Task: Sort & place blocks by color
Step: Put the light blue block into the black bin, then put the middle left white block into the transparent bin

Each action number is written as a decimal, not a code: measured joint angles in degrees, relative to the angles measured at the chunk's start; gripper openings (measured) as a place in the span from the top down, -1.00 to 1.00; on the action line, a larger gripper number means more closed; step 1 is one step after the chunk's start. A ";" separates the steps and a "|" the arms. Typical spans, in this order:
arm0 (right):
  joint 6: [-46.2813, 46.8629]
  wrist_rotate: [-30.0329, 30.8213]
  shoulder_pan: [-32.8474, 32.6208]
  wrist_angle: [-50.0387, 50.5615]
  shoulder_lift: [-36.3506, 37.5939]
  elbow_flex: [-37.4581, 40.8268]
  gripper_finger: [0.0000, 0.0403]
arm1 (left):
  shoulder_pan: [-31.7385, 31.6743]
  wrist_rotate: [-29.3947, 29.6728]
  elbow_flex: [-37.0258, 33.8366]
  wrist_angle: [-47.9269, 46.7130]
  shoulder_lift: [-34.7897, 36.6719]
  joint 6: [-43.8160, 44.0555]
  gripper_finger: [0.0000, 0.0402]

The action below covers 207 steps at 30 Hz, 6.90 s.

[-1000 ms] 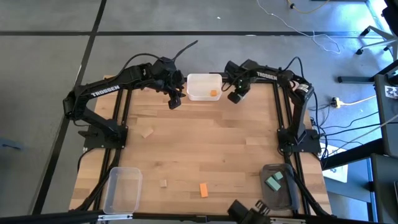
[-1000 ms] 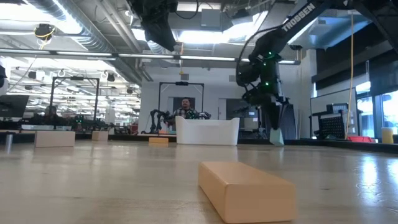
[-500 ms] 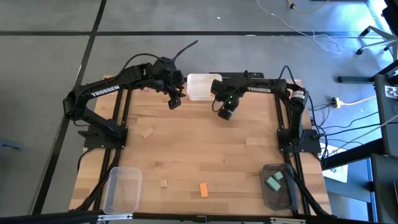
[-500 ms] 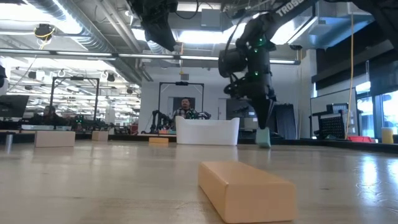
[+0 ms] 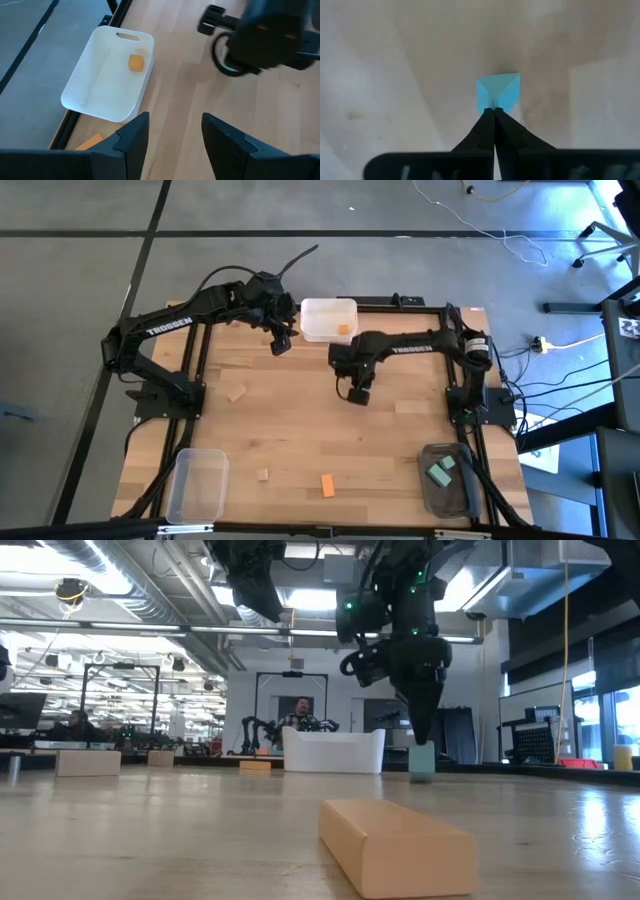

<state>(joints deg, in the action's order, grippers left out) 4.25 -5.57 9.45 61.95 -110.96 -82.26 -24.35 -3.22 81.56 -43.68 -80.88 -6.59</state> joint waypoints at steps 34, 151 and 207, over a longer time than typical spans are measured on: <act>1.74 -3.26 -11.28 1.27 3.08 -0.02 1.00 | 0.01 0.00 0.00 0.02 0.00 0.00 0.13; 114.39 -1.91 -58.62 0.81 34.10 31.73 1.00 | 2.46 -33.73 0.02 -3.66 -0.70 -16.98 0.13; 78.75 28.38 -44.73 21.51 35.22 7.23 0.70 | 8.21 -14.17 -0.07 -28.34 3.08 15.17 0.13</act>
<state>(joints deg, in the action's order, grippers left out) 83.00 22.81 -35.28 83.46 -75.73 -75.02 -16.15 -17.39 81.49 -72.02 -77.79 8.58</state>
